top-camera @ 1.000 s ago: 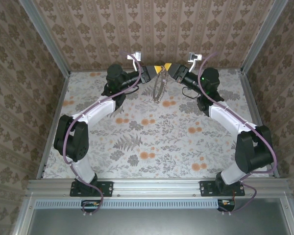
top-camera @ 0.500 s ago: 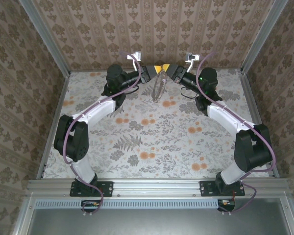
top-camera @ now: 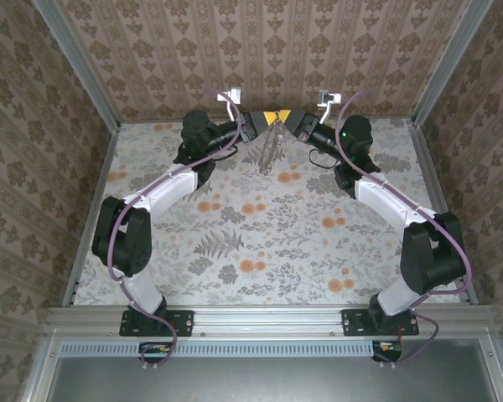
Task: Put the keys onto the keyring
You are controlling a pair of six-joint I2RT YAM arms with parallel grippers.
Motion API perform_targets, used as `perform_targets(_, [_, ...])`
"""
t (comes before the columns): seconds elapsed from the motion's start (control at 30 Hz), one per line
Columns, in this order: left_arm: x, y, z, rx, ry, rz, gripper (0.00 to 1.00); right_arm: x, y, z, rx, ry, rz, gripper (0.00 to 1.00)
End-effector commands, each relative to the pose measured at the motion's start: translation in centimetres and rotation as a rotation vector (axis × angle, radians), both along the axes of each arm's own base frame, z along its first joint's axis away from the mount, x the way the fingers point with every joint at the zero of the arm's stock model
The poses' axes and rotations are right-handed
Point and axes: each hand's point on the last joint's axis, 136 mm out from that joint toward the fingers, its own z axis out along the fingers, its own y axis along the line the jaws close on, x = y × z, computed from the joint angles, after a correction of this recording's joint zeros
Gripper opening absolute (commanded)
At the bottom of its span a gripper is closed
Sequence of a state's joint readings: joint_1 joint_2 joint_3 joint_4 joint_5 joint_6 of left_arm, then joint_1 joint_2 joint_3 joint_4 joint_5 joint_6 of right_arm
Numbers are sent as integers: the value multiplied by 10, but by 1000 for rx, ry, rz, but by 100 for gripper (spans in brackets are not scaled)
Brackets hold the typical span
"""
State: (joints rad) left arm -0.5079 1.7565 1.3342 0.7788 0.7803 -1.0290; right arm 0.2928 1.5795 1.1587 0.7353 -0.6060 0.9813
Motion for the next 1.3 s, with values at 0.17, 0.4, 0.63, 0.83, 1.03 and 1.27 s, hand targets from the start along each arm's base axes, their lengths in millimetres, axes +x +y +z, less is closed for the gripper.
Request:
perform_targets(0.17, [-5, 9, 24, -47, -62, 17, 0, -8, 14, 8, 9, -34, 57, 9])
perform_targets(0.4, [-4, 10, 24, -47, -63, 22, 0, -7, 13, 8, -5, -33, 49, 0])
perform_targets(0.63, [11, 38, 23, -21, -65, 77, 35, -2, 7, 4, -73, -37, 58, 0])
perform_targets(0.83, [16, 61, 20, 31, -75, 86, 53, 0, 8, 1, -153, -47, 133, 0])
perform_targets(1.03, [9, 66, 17, 129, -118, -14, 63, -3, 14, -10, -266, -69, 248, 0])
perform_targets(1.27, [-5, 63, 8, 231, -153, -138, 56, -2, 15, -19, -293, -96, 374, 0])
